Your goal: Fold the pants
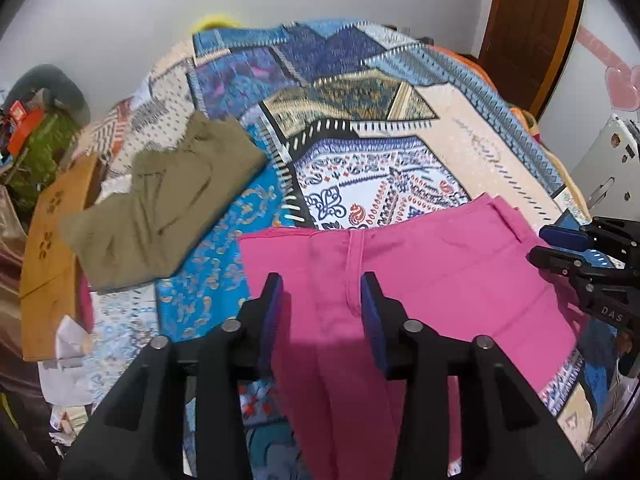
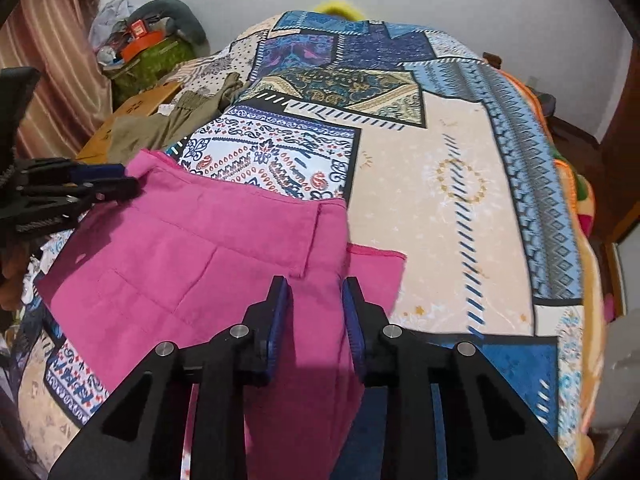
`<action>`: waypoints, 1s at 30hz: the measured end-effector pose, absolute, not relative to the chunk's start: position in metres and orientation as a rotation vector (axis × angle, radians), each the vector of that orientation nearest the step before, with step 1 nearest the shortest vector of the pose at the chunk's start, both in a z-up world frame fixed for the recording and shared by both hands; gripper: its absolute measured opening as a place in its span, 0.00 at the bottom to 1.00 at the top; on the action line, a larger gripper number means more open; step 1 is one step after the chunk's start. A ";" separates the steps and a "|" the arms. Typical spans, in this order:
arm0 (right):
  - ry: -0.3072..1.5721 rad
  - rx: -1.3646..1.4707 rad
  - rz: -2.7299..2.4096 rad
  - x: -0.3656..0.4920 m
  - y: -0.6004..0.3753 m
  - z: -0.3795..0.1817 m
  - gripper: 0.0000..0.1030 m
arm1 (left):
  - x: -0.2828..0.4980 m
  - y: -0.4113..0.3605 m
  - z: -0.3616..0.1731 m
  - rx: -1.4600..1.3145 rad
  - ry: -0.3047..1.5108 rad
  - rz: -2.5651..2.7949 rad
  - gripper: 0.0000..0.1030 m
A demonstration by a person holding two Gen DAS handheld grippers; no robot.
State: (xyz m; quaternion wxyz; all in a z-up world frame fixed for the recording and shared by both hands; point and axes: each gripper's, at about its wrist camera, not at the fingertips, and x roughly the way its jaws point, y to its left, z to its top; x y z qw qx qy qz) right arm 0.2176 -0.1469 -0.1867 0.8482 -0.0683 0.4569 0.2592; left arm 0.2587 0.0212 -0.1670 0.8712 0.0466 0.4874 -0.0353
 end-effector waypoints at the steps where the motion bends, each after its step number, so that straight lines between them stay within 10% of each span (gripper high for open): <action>1: 0.962 -0.152 0.545 0.216 -0.148 -0.184 0.25 | 0.255 0.022 -0.163 0.095 1.011 -0.072 0.45; 9: 0.904 -0.134 0.510 0.192 -0.167 -0.162 0.56 | 0.221 0.040 -0.143 0.002 0.982 -0.071 0.77; 30: 1.069 0.217 0.571 0.212 -0.188 -0.218 0.61 | 0.240 0.047 -0.203 -0.201 1.124 -0.174 0.71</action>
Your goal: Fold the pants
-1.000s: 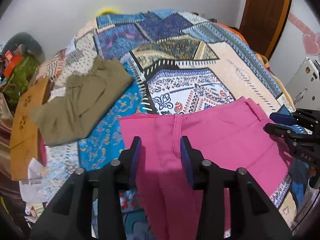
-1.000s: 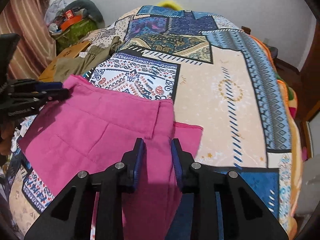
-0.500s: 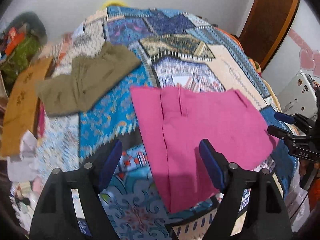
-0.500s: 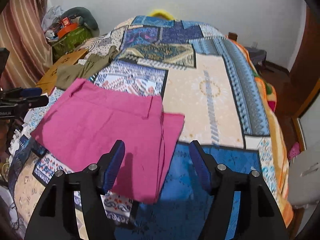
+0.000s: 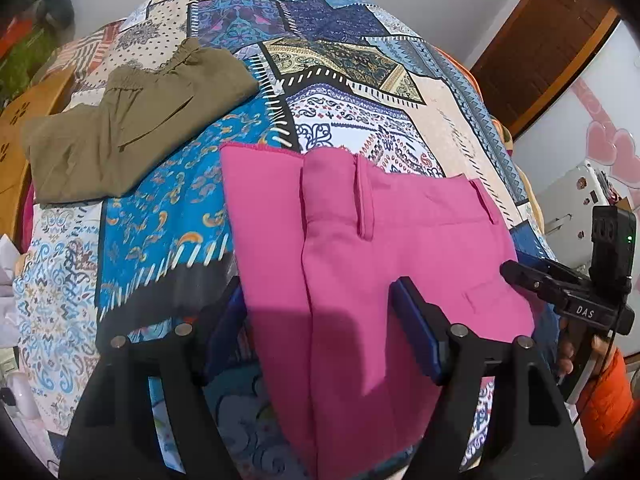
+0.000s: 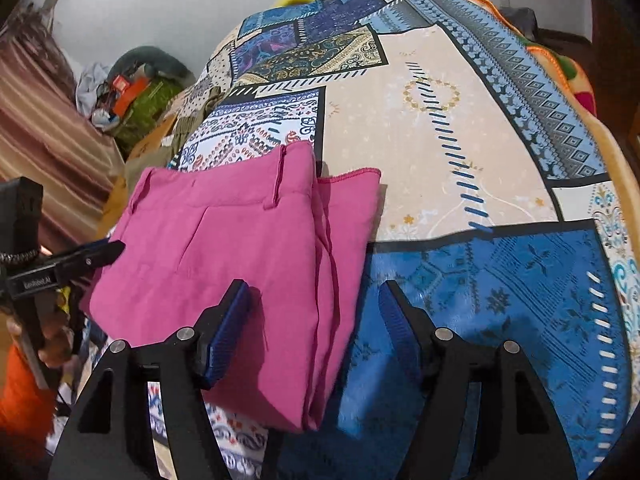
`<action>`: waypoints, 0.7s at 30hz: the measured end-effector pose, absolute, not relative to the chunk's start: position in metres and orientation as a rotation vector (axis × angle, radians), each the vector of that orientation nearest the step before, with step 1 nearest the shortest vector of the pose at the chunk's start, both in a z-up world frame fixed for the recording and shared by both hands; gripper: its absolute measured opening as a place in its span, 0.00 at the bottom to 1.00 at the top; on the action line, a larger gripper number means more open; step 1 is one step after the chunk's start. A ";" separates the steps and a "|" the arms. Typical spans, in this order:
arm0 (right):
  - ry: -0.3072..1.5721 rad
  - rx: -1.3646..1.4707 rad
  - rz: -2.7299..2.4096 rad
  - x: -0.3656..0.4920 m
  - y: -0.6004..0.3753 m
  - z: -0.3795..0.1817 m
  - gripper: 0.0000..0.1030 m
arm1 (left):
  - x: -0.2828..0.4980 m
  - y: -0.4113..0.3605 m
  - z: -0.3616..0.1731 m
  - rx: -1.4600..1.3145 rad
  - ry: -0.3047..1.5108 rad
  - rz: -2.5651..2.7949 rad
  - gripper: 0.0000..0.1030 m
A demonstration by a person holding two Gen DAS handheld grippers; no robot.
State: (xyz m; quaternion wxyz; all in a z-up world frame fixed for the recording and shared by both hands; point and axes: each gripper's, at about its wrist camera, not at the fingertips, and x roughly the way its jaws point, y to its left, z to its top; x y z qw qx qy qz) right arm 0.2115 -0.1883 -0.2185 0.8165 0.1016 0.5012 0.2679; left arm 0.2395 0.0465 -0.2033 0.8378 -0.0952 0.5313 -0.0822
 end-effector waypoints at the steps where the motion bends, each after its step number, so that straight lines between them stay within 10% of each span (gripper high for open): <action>1: 1.062 0.212 0.569 0.212 -0.186 -0.219 0.61 | 0.240 0.045 -0.203 -0.199 1.118 -0.183 0.66; 12: 1.025 0.156 0.572 0.216 -0.169 -0.210 0.13 | 0.242 0.031 -0.194 -0.137 1.080 -0.163 0.25; 21: 0.926 0.099 0.583 0.212 -0.163 -0.172 0.08 | 0.229 0.034 -0.166 -0.072 1.006 -0.102 0.19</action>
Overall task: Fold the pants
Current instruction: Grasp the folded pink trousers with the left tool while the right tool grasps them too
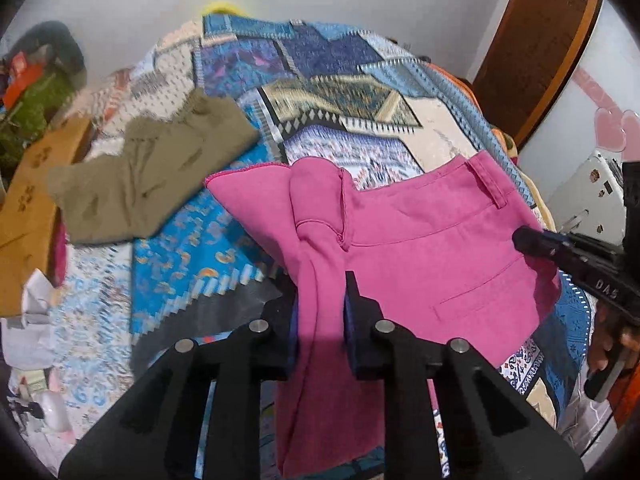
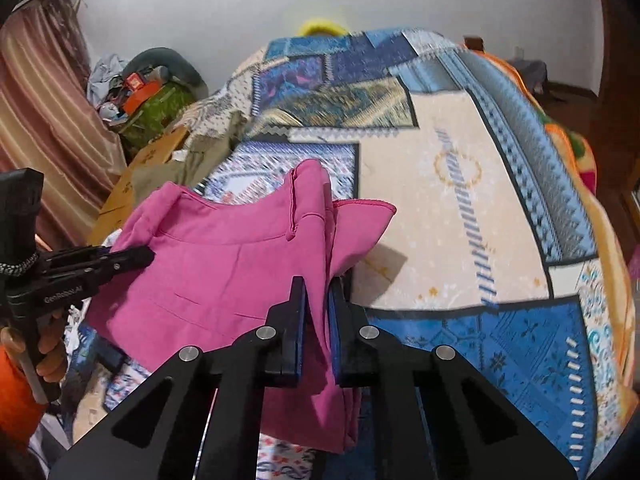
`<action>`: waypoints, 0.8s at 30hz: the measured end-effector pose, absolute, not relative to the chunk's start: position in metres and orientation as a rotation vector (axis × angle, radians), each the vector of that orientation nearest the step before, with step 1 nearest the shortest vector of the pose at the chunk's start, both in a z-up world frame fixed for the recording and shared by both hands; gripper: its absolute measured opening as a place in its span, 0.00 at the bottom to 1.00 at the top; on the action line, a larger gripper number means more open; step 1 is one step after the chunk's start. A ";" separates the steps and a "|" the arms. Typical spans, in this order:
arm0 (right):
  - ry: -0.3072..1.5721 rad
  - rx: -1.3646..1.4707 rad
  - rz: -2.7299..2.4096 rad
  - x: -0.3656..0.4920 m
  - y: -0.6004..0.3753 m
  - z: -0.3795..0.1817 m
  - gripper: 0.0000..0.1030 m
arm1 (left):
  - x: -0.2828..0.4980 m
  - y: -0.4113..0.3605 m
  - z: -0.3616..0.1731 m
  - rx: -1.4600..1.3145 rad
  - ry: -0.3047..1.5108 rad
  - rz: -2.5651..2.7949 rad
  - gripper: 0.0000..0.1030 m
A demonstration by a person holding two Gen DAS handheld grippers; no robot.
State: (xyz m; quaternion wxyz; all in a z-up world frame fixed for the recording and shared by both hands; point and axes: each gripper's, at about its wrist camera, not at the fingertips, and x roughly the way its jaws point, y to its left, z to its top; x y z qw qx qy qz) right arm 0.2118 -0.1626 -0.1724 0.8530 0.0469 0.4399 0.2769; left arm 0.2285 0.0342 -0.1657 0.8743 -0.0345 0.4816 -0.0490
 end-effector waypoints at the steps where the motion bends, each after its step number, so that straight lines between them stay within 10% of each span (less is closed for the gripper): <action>1: 0.915 0.095 0.589 0.211 -0.160 -0.167 0.08 | 0.226 0.036 -0.160 -0.068 0.989 -0.094 0.19; 24: 0.749 -0.056 0.768 0.254 0.005 -0.101 0.08 | 0.248 0.209 -0.110 -0.149 0.839 0.138 0.19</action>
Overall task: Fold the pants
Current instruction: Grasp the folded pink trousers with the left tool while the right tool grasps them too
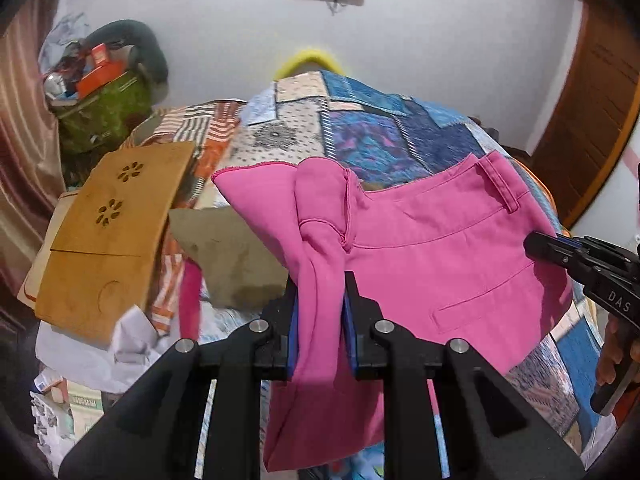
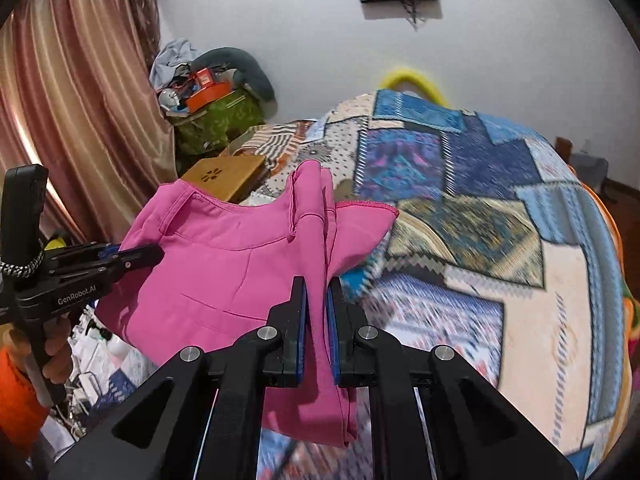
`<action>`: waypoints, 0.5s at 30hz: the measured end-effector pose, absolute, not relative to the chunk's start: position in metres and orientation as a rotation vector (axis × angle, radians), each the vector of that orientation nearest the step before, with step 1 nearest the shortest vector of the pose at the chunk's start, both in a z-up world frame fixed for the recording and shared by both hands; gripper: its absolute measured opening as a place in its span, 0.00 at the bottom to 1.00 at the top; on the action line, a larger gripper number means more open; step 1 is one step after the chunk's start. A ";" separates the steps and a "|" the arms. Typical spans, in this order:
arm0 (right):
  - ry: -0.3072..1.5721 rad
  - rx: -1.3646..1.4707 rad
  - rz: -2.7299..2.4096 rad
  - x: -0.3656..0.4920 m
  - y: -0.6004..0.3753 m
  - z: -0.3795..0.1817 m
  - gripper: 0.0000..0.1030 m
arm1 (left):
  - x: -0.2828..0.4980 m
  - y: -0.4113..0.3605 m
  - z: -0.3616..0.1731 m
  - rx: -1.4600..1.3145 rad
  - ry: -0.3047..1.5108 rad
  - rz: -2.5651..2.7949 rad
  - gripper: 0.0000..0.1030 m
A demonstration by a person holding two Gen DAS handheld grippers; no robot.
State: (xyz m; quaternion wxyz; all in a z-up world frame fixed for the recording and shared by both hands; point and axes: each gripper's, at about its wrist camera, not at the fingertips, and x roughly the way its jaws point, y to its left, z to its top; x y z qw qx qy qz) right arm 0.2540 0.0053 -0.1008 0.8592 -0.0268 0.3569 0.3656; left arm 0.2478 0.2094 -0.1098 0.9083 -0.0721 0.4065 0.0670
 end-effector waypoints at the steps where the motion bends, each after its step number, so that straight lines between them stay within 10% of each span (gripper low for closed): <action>1: 0.747 -0.062 0.772 0.261 0.015 -0.101 0.08 | 0.253 0.215 -0.111 -0.148 0.837 0.143 0.19; 15: 0.770 -0.106 0.748 0.345 0.095 -0.141 0.08 | 0.344 0.281 -0.174 -0.122 0.872 0.194 0.19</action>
